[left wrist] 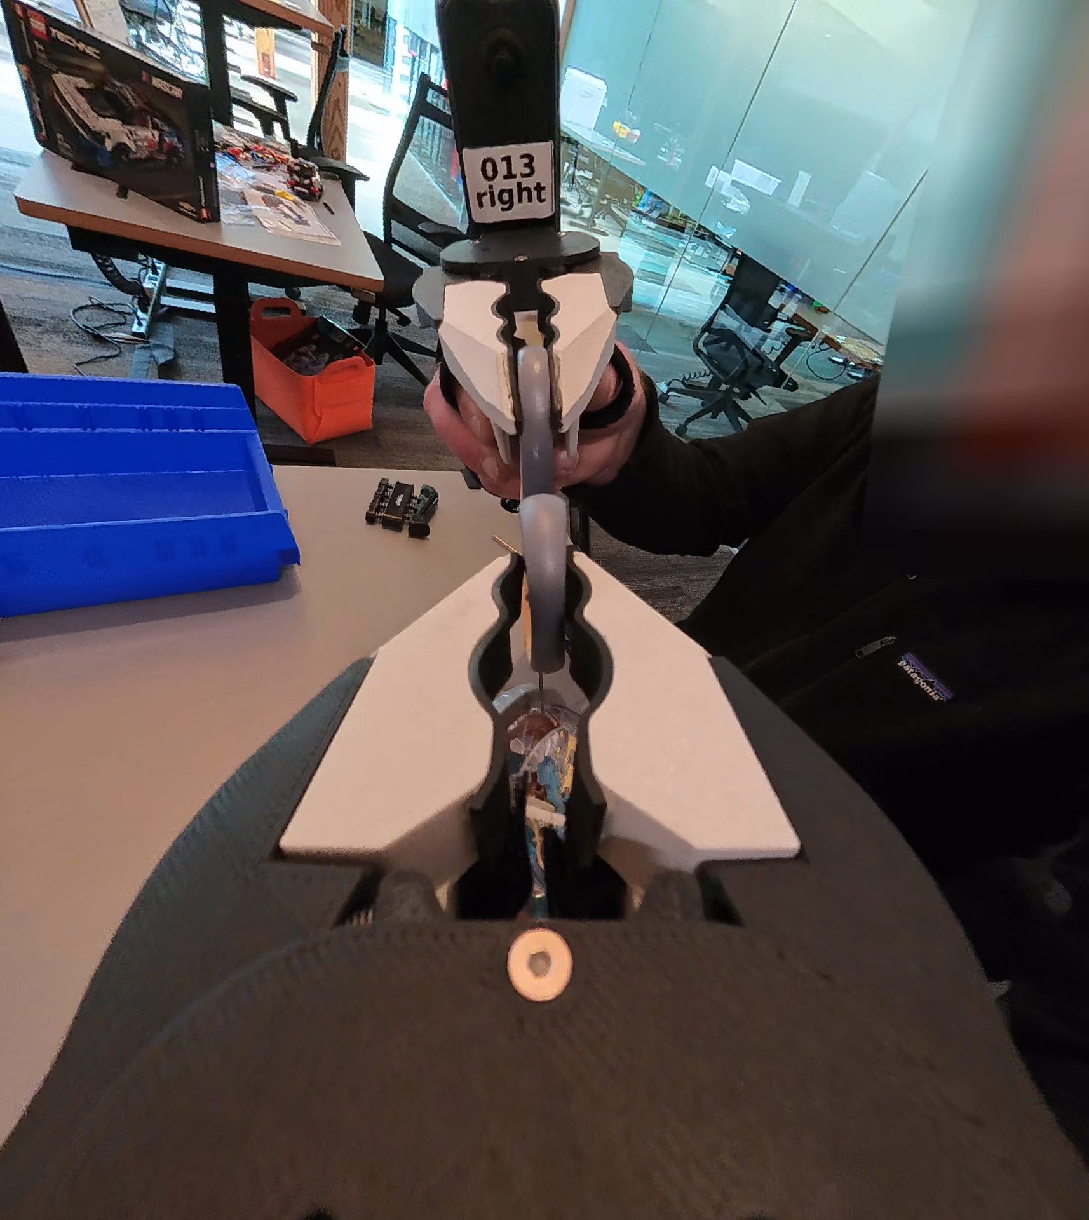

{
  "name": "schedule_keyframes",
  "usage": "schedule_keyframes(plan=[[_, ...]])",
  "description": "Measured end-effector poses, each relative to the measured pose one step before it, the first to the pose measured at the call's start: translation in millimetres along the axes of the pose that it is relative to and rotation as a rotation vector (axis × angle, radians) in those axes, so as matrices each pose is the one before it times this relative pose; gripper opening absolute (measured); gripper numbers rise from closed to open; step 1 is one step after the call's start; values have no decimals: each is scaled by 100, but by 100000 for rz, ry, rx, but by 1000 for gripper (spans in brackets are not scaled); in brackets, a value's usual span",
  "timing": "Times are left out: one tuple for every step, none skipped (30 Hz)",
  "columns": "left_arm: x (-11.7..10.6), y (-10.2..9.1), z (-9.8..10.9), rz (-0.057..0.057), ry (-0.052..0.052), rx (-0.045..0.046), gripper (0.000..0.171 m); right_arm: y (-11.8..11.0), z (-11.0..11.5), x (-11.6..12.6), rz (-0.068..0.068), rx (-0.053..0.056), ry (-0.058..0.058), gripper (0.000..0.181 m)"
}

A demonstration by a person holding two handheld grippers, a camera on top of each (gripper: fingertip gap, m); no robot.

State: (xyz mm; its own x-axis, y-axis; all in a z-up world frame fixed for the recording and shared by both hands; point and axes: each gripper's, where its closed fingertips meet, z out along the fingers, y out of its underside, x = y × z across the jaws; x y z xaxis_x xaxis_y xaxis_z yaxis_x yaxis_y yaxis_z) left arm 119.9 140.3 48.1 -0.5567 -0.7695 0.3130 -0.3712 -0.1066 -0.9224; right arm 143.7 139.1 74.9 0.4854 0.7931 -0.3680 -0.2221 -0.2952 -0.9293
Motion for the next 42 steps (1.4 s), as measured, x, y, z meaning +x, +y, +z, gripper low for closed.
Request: schedule_keyframes(plan=[[-19,121,-76,-218,-570,-351,8,83,72,25,684,-202,-287,6],[-39,62,-81,-430,-617,-26,8,81,93,66,737,-125,-199,6],[30,102,-28,-324,-327,-178,8,69,97,50,700,-141,-364,6],[1,110,-11,-465,-221,193,8,92,78,13,445,-412,-267,6],[-95,128,19,-540,-456,496,8,97,54,43,-160,-466,359,6],[-32,214,110,-580,-158,554,8,167,88,55,-313,-764,463,6],[7,329,183,-650,151,331,8,249,127,32,10,-1284,69,6],[-101,280,66,-630,-206,797,8,277,135,72,-29,-1500,353,6],[-172,74,-42,-486,-275,2154,8,140,113,123,-264,-915,825,6],[23,55,-10,-589,760,1981,8,0,103,46,18,-331,347,6],[15,169,10,16,148,782,8,48,138,-14,266,-680,-113,6],[-31,270,-23,63,-153,114,7,162,146,12,155,-1180,80,6],[-44,282,23,-345,165,376,7,231,175,27,40,-1467,169,6],[-67,274,99,-673,219,677,7,289,162,67,-71,-1741,260,6],[-105,304,145,-578,194,387,7,326,125,122,268,-1367,296,6],[-143,377,153,-286,-29,-154,7,328,54,165,703,-814,199,6],[-204,341,255,-353,-371,-59,7,339,-54,217,681,-491,362,6],[-238,282,340,-1104,-176,82,7,332,-163,281,863,170,393,6],[-311,441,411,-1590,-96,-985,7,409,-223,335,1462,374,193,6],[-392,505,485,-804,-752,-1524,7,526,-247,411,1601,229,286,6],[-344,447,555,-1469,-426,-1340,7,543,-312,445,1750,703,246,6],[-365,536,629,-2337,-152,-2048,7,560,-376,464,1852,1041,185,6],[-364,396,618,-1066,-229,-1580,8,559,-406,483,1713,1354,254,6],[-322,256,615,-1270,177,-1035,8,418,-457,487,2098,2277,180,6],[-216,-70,517,-2023,987,461,8,215,-517,365,2008,3257,9,6],[-156,-115,480,-998,926,258,8,41,-564,247,1512,3181,-193,6],[-130,-186,482,-724,837,237,8,-31,-553,169,942,2191,95,6],[-173,-269,510,-1146,500,337,8,-87,-604,152,78,2030,833,6],[-127,-203,597,-290,242,-282,8,-99,-658,142,-129,1922,1030,6],[-130,-158,641,-574,119,-588,8,-30,-723,167,523,1672,448,6],[-301,-142,711,-1180,-605,-702,8,-21,-756,270,1167,2303,394,6],[-370,-79,743,-974,-921,-1061,8,20,-786,401,1308,2721,785,6],[-418,-195,739,-1506,-870,-212,8,2,-820,461,1401,2623,810,6],[-534,-488,731,-2057,-1280,1521,9,-68,-863,548,1501,2534,1046,6],[-524,-441,762,-1985,-1314,1109,9,0,-812,607,1384,2088,1322,6],[-433,-286,827,-1420,-1190,22,9,49,-753,527,890,1941,1165,6],[-275,-124,932,-613,-1123,-921,9,85,-767,446,385,1498,1114,6],[-341,-75,924,-664,-1856,-1179,10,153,-806,440,820,966,1041,6],[-440,-67,816,-233,-2515,-1123,11,167,-786,493,1487,1400,842,6],[-374,137,805,-109,-2142,-1853,11,225,-748,519,1730,1470,623,6],[-38,110,704,-39,-667,-1777,11,248,-697,395,1926,1596,-346,6],[59,-39,609,1401,-1217,-990,10,168,-664,219,1844,2139,-1212,6]])
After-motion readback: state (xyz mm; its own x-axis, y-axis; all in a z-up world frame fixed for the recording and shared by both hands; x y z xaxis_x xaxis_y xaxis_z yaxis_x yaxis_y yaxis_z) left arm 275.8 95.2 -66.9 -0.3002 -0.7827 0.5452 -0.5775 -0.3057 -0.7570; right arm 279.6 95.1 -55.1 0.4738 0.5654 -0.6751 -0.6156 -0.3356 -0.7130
